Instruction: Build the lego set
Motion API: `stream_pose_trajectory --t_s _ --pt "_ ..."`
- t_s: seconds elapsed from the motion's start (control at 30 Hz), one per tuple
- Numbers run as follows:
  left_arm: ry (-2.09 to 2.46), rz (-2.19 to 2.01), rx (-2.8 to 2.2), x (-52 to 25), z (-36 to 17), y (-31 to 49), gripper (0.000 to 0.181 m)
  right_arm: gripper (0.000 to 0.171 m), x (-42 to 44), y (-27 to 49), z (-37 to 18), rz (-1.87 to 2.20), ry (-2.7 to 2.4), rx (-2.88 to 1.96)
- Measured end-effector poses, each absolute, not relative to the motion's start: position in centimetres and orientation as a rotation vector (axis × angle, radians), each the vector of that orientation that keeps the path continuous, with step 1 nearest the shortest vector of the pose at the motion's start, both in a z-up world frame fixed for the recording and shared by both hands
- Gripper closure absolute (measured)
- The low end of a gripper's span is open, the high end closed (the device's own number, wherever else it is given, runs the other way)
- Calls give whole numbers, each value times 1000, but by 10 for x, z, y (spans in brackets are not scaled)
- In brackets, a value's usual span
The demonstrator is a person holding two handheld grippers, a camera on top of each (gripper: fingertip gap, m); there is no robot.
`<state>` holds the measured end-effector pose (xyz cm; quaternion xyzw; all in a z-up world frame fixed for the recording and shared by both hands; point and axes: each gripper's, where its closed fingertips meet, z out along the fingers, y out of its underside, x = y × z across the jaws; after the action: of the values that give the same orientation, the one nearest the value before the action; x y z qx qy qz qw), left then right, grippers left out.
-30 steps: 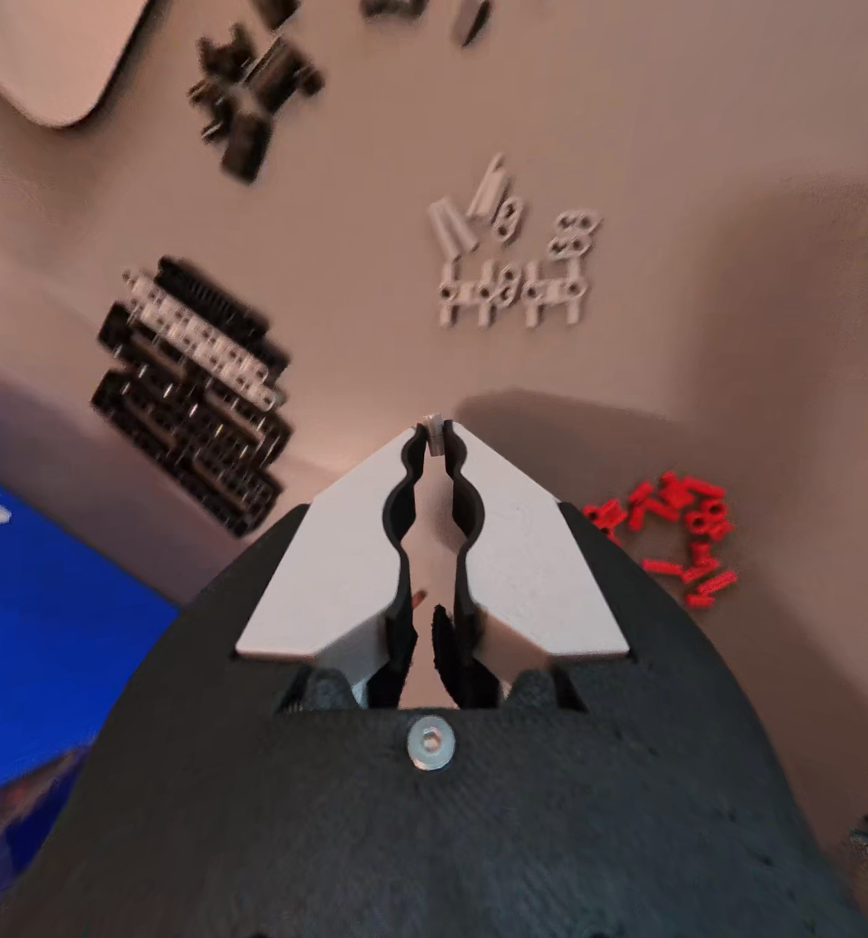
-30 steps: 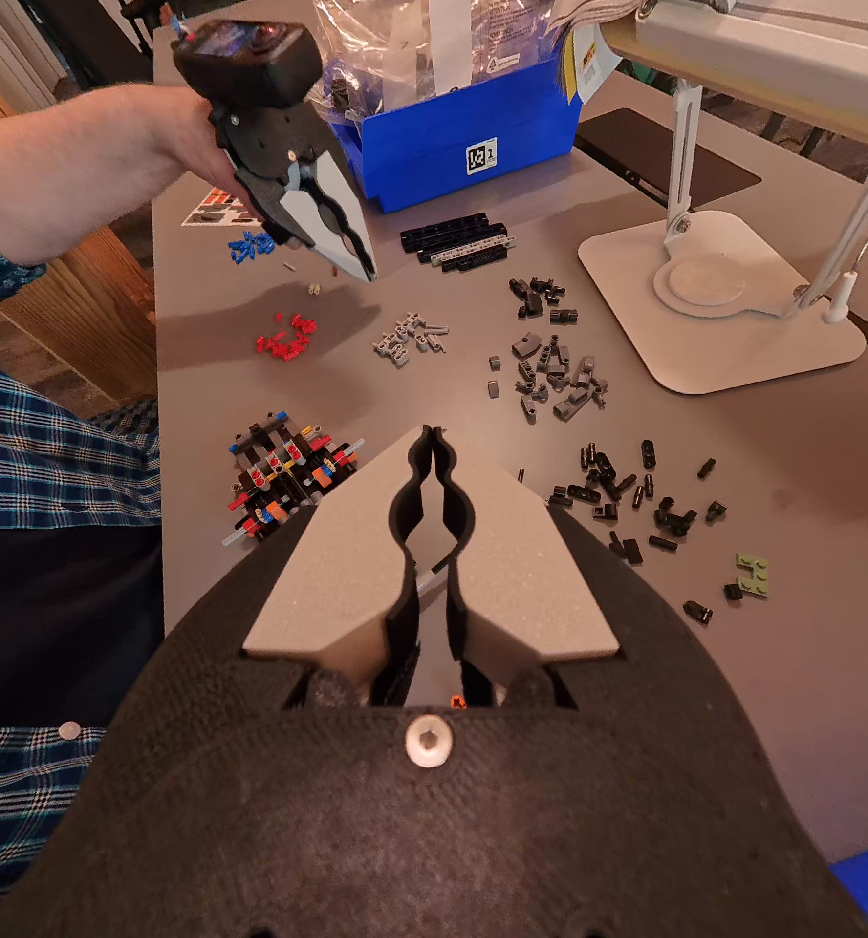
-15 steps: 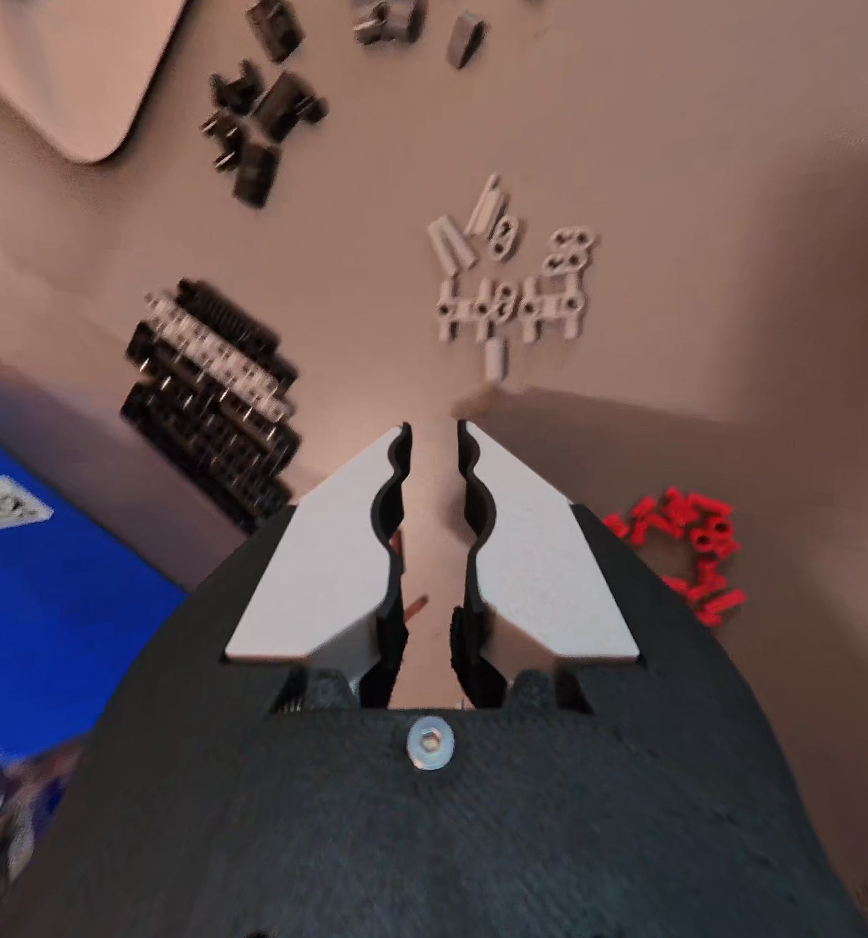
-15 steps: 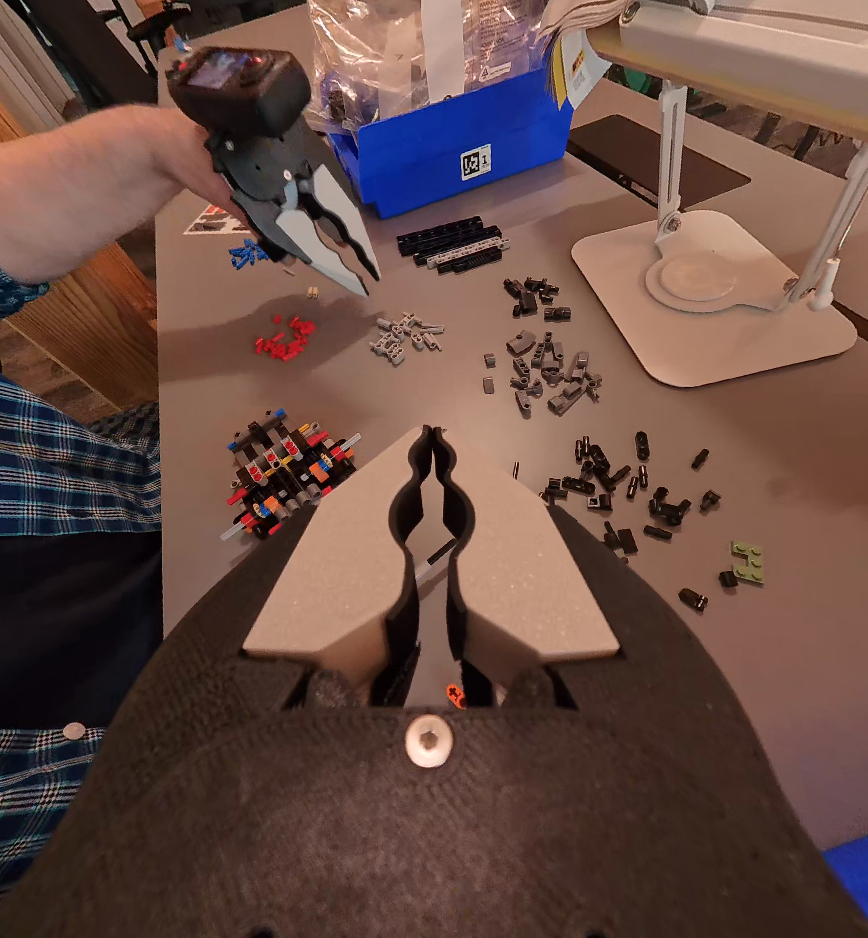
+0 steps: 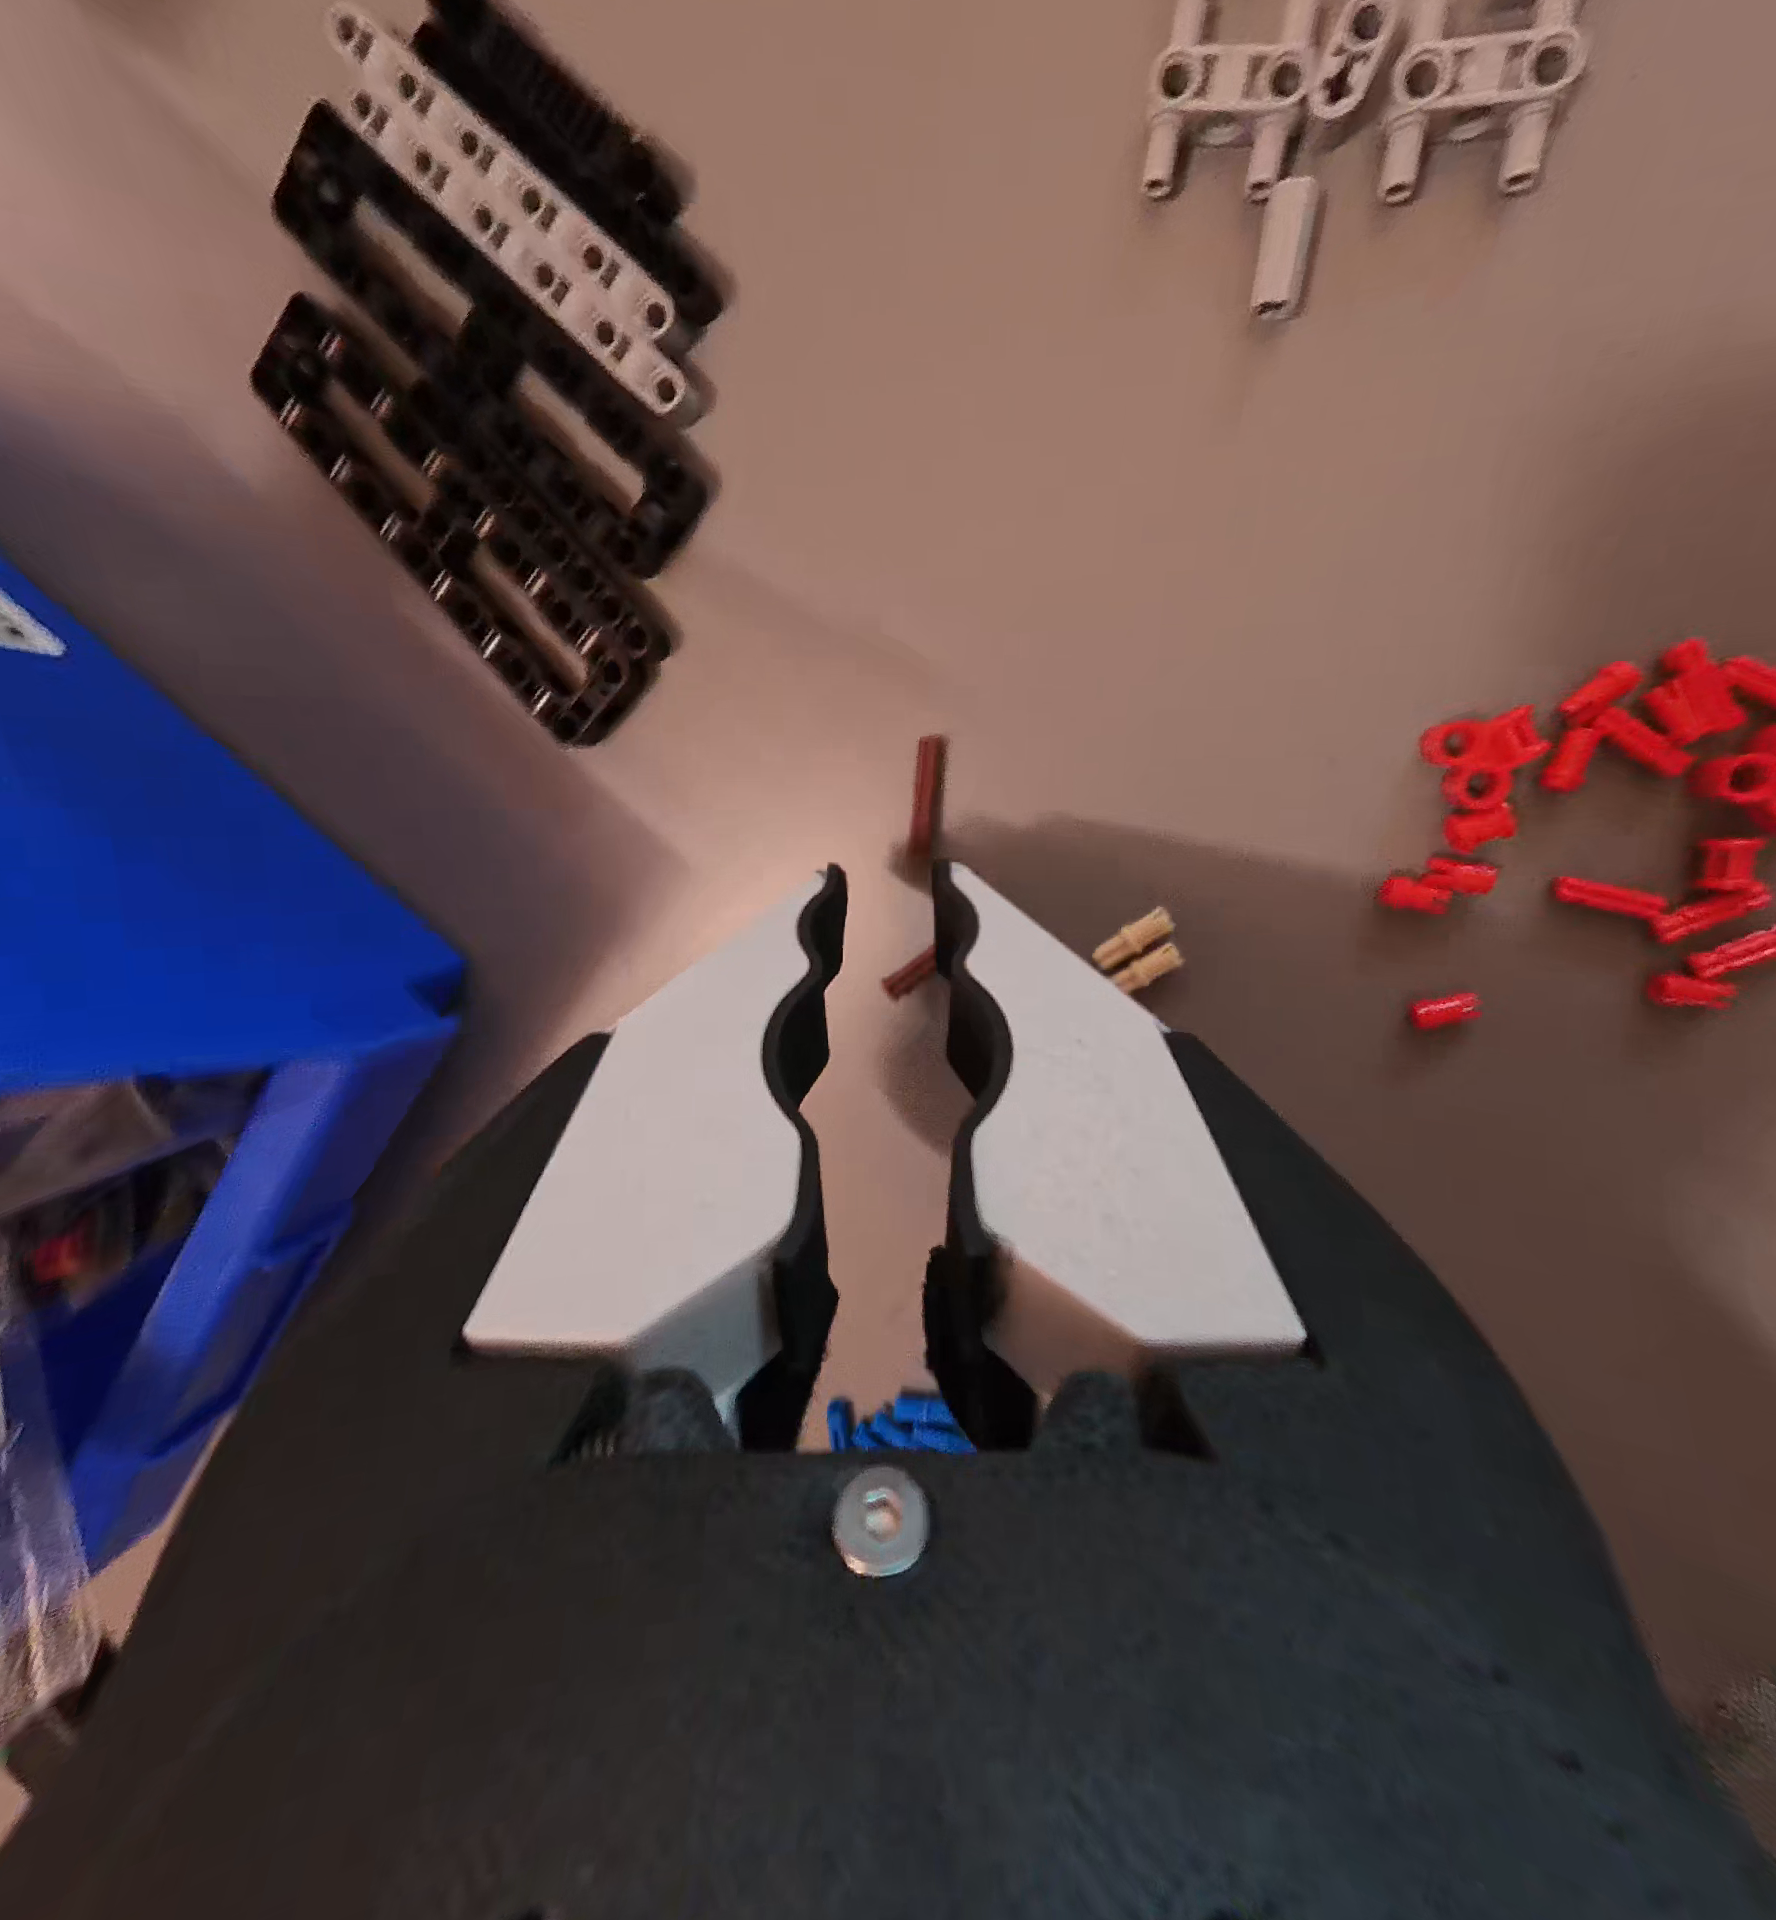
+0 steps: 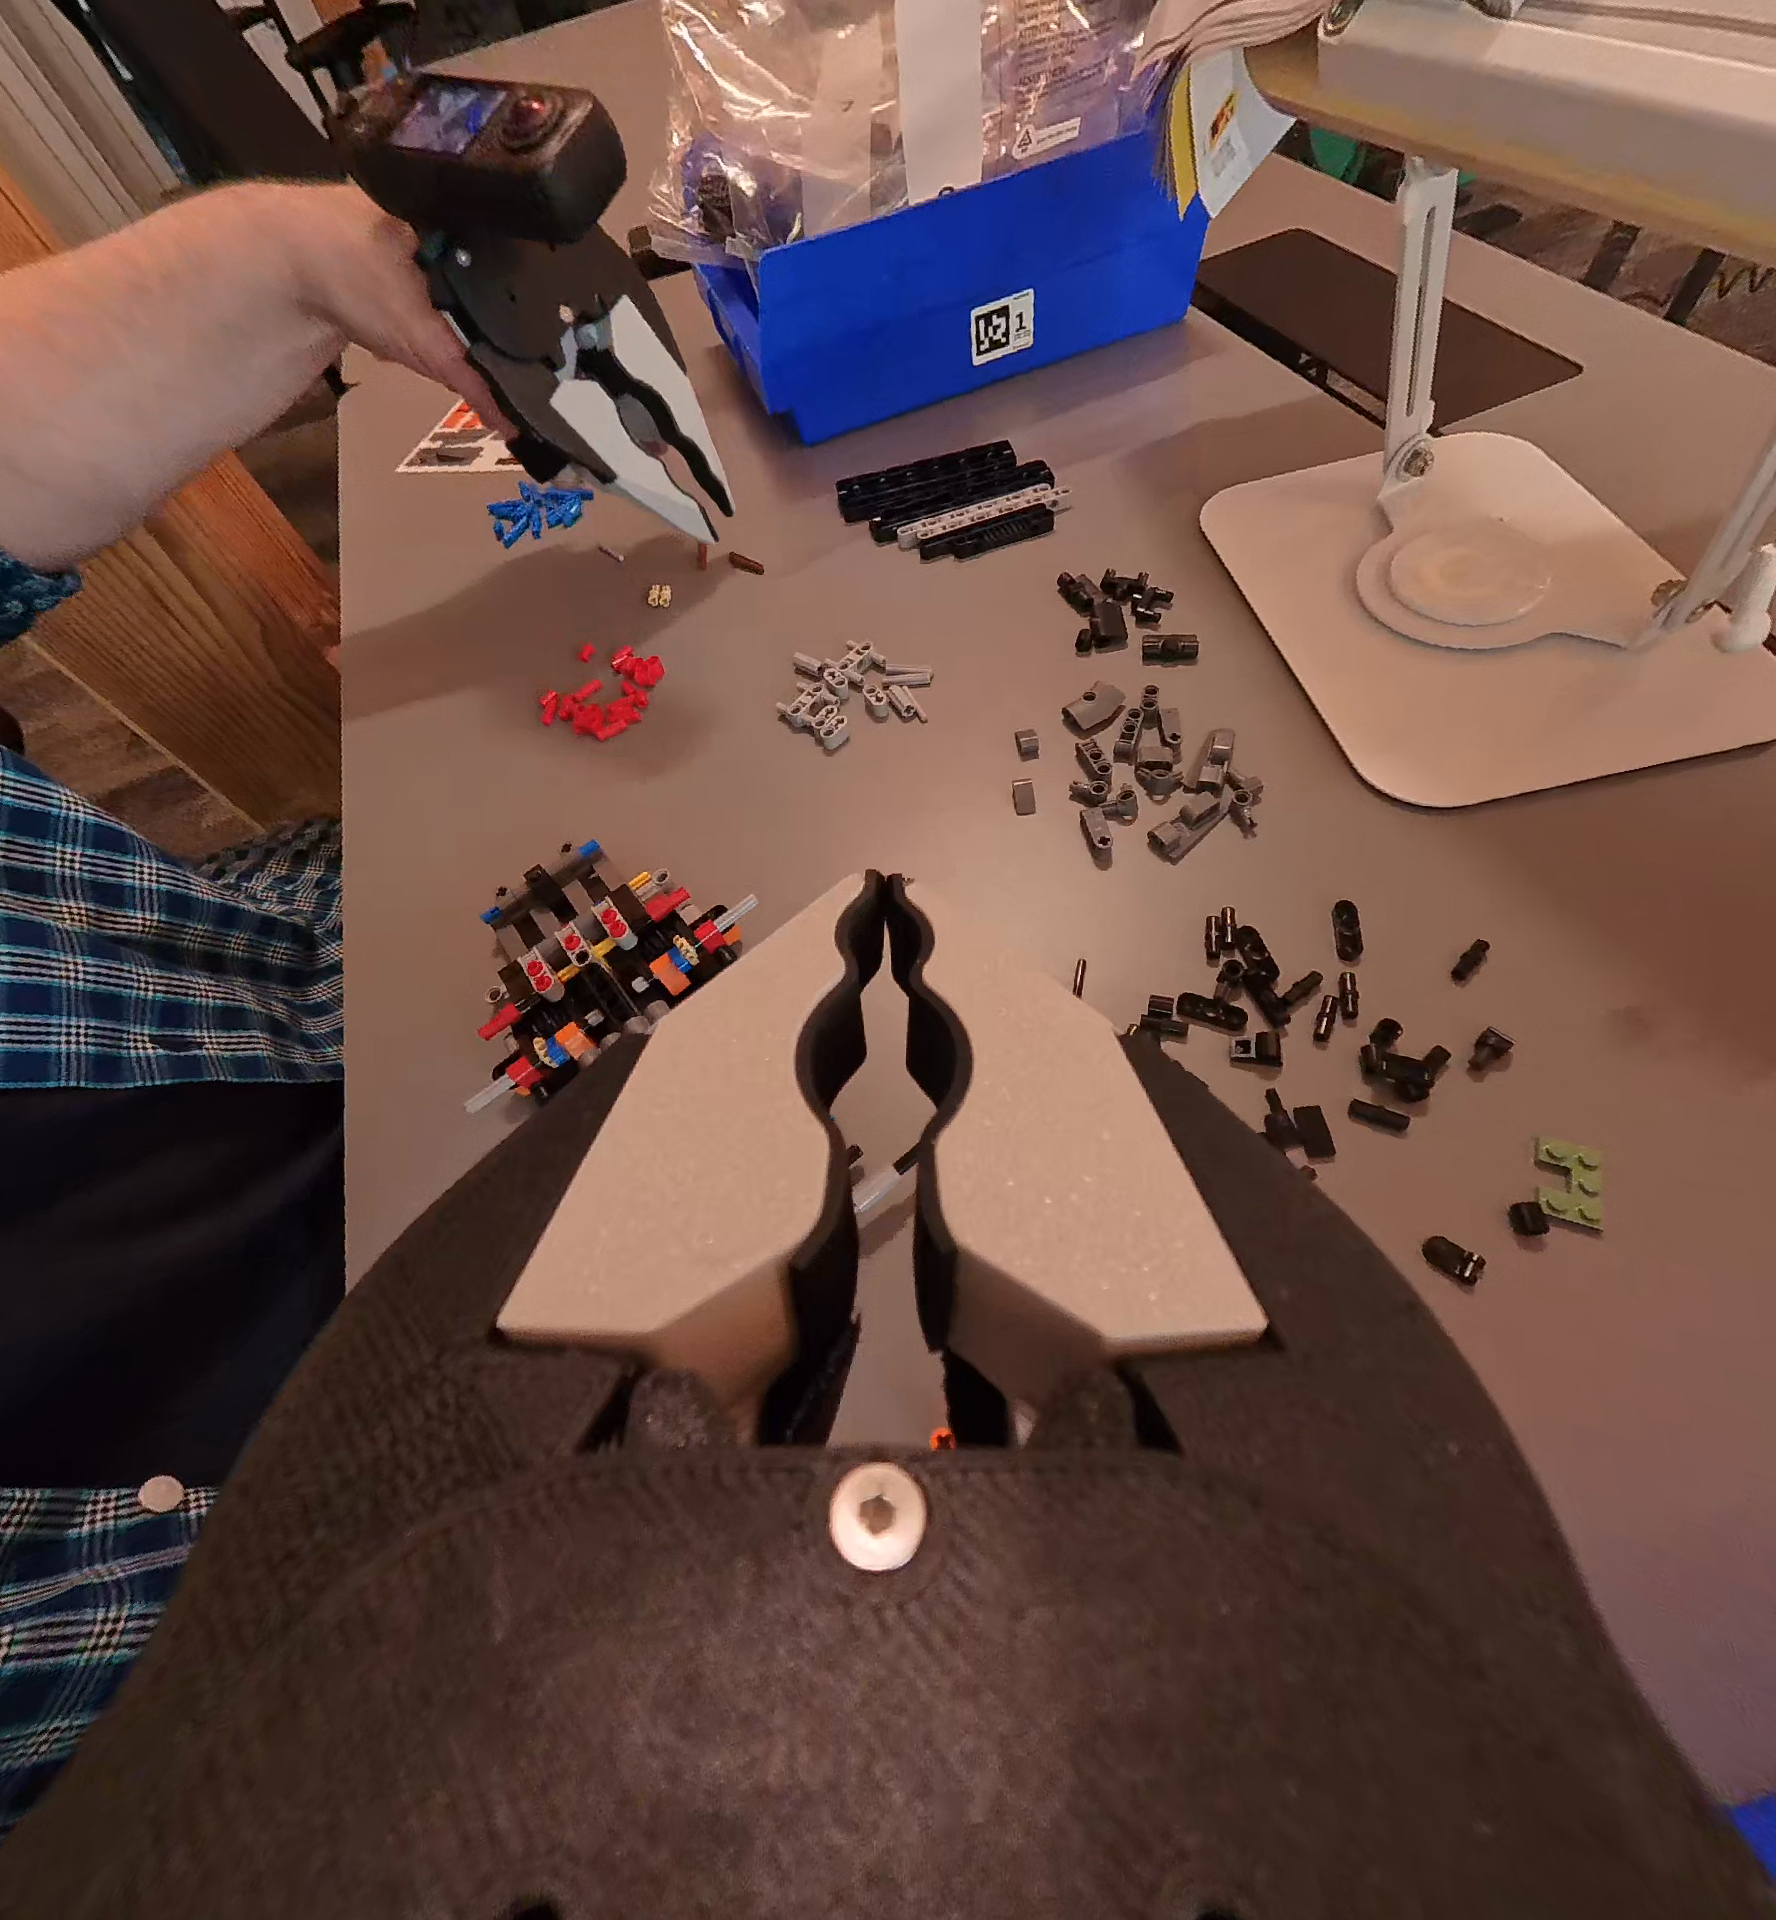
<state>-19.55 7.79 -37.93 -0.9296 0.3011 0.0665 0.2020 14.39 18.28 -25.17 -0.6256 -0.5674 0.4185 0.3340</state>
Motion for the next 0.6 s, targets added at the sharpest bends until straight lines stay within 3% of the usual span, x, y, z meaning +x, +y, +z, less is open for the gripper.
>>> stream_pose_trajectory --t_s 0.3,0.6 --pt "895 168 -2606 -188 -393 90 179 171 147 185 -252 1089 -1471 -1642" --pt "1011 172 -2583 -199 -384 79 179 171 148 187 -256 1102 -1469 -1644"
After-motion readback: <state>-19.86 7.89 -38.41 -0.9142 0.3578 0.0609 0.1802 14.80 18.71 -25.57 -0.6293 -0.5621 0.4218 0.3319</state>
